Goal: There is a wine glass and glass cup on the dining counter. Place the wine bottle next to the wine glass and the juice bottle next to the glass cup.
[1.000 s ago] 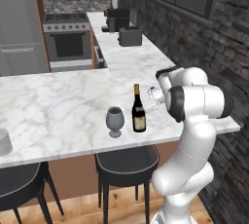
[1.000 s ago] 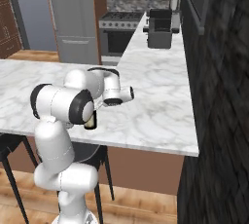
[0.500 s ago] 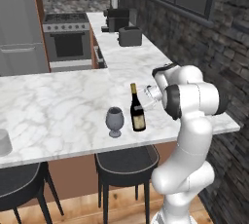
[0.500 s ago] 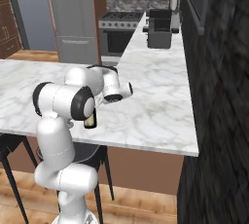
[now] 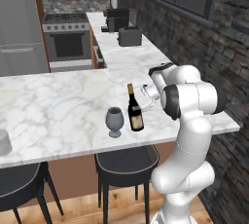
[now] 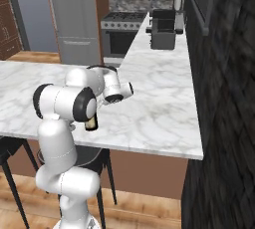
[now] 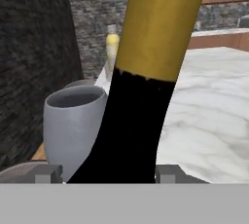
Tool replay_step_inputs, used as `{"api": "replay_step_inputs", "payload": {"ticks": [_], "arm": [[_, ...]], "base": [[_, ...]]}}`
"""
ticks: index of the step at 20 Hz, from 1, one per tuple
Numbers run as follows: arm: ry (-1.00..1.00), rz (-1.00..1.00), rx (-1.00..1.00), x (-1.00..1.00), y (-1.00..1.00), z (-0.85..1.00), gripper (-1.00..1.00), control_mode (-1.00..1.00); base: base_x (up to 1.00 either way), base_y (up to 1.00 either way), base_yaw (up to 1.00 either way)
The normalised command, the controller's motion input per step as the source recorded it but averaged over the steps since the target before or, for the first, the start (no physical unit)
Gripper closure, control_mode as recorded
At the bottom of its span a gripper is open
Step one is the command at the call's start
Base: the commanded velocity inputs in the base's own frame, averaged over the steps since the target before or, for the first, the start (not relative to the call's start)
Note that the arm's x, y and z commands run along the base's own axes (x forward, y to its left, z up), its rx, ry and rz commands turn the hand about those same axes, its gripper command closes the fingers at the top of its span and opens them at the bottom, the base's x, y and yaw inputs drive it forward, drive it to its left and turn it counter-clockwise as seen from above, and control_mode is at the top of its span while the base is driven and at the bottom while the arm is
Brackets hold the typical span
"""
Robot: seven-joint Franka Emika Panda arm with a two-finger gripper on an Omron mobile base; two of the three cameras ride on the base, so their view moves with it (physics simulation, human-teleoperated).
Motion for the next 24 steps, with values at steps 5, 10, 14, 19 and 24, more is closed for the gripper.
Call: {"api": "replay_step_inputs", "payload": {"ticks": [5, 10, 14, 19, 24], "arm": [[-0.11, 0.1, 0.0, 0.0, 0.0, -0.39, 1.0, -1.0], [-0.13, 0.11, 0.0, 0.0, 0.0, -0.42, 1.0, -1.0], [-0.1, 0.09, 0.0, -0.05, 0.0, -0.2, 1.0, -1.0], [-0.07, 0.04, 0.0, -0.03, 0.0, -0.01, 1.0, -1.0], [-0.06, 0.02, 0.0, 0.0, -0.03, 0.0, -1.0, -1.0]], "base": [[0.0, 0.0, 0.0], [0.0, 0.0, 0.0], [0.0, 0.0, 0.0], [0.0, 0.0, 0.0], [0.0, 0.0, 0.0]]}}
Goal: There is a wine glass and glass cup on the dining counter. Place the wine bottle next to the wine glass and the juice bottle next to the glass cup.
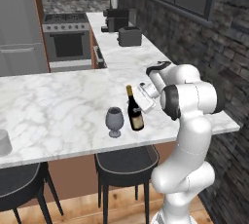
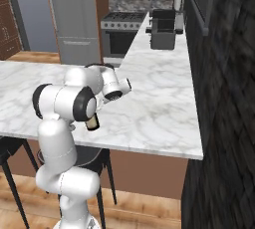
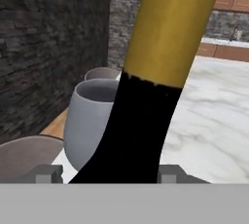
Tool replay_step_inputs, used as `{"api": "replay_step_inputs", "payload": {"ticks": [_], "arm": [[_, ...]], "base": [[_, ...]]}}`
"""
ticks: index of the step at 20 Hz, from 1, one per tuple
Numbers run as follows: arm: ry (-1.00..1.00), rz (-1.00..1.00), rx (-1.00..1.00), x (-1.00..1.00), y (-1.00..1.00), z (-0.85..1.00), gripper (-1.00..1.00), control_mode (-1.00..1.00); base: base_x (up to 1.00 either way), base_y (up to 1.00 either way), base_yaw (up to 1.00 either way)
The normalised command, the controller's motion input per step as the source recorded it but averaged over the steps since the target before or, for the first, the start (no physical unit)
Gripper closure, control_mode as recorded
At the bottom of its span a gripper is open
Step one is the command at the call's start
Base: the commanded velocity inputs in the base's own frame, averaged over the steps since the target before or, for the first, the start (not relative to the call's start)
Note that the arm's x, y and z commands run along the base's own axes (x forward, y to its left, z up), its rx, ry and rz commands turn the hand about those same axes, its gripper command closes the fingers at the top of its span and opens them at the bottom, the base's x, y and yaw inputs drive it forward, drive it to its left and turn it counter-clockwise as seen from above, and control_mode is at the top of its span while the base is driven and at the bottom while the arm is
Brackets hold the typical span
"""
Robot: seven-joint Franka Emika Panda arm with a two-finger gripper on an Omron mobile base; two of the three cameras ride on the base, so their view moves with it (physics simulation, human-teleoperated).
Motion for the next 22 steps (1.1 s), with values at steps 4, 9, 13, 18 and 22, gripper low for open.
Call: {"api": "replay_step_inputs", "payload": {"ticks": [4, 9, 13, 18, 22], "arm": [[-0.05, 0.0, 0.0, -0.07, -0.22, 0.0, -1.0, -1.0], [-0.04, 0.0, 0.05, -0.2, -0.25, 0.0, -1.0, -1.0], [-0.04, 0.0, 0.06, -0.24, -0.2, 0.01, -1.0, -1.0], [0.0, 0.0, 0.01, -0.09, -0.22, 0.3, -1.0, -1.0], [0.0, 0.0, 0.0, -0.03, -0.29, 0.63, -1.0, -1.0]], "base": [[0.0, 0.0, 0.0], [0.0, 0.0, 0.0], [0.0, 0.0, 0.0], [0.0, 0.0, 0.0], [0.0, 0.0, 0.0]]}}
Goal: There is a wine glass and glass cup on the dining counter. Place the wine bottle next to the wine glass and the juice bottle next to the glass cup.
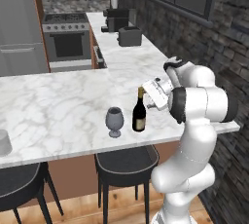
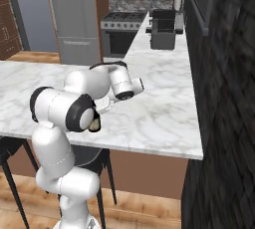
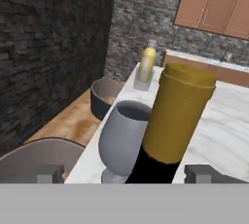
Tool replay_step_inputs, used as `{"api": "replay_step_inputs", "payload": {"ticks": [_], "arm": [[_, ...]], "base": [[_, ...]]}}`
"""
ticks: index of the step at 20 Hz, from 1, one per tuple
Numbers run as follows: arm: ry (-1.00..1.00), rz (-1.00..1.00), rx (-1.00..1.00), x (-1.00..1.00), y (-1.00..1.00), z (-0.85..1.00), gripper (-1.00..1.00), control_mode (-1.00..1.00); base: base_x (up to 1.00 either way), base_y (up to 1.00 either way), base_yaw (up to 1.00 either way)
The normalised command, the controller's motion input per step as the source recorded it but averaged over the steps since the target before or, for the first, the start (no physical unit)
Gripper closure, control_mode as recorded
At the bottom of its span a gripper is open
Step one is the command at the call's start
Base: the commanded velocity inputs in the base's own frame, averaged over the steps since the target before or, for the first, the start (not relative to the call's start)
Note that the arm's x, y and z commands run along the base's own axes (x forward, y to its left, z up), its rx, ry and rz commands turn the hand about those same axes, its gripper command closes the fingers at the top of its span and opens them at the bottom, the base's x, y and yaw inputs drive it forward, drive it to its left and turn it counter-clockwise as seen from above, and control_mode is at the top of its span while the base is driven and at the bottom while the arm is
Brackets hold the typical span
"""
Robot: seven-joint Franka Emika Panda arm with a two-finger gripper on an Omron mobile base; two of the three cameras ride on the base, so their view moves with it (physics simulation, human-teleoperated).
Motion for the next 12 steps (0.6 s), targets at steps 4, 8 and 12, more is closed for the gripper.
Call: {"api": "replay_step_inputs", "payload": {"ticks": [4, 8, 12], "arm": [[0.0, 0.0, 0.0, -0.39, -0.37, 0.96, -1.0, -1.0], [-0.01, 0.0, -0.01, -0.86, -0.13, 1.0, -1.0, -1.0], [-0.06, -0.08, -0.03, -1.0, 0.0, 0.92, -1.0, -1.0]], "base": [[0.0, 0.0, 0.0], [0.0, 0.0, 0.0], [0.0, 0.0, 0.0]]}}
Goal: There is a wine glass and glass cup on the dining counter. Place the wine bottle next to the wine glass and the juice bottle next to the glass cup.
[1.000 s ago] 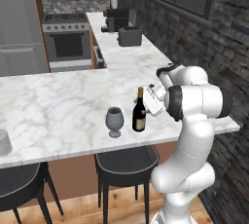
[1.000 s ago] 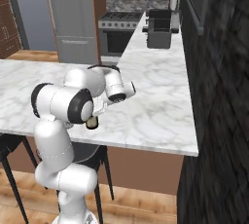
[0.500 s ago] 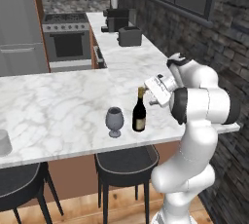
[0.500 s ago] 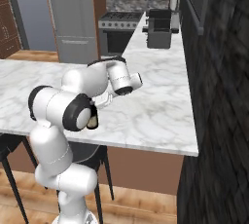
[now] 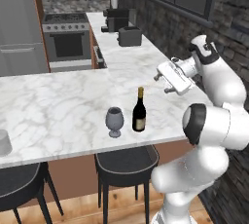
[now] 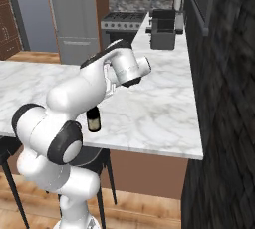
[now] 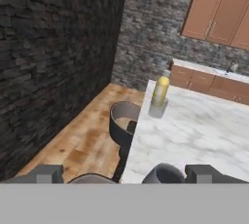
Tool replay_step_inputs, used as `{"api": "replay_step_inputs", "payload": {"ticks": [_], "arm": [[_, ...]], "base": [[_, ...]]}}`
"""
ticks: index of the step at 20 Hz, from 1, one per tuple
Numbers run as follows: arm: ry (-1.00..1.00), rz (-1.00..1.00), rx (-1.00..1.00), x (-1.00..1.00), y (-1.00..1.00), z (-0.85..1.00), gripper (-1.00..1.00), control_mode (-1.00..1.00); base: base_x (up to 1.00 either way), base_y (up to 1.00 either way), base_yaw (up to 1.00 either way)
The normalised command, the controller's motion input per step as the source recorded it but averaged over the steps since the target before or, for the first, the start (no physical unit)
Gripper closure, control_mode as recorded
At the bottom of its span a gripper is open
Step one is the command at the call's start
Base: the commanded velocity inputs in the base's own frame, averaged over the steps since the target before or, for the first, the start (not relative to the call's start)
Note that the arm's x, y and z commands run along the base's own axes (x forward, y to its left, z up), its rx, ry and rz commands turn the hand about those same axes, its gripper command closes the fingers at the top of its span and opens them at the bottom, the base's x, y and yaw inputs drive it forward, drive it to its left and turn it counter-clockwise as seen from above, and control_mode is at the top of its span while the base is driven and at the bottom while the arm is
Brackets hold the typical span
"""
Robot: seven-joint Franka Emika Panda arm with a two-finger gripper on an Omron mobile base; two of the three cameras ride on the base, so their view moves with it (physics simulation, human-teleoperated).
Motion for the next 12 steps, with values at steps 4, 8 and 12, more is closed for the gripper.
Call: {"api": "replay_step_inputs", "payload": {"ticks": [4, 8, 12], "arm": [[-0.01, -0.24, -0.04, -1.0, 0.0, 0.85, -1.0, -1.0], [0.0, -0.35, 0.0, -1.0, 0.02, 0.85, -1.0, -1.0], [0.07, -0.38, -0.06, -0.94, 0.41, 0.62, -1.0, -1.0]], "base": [[0.0, 0.0, 0.0], [0.0, 0.0, 0.0], [0.0, 0.0, 0.0]]}}
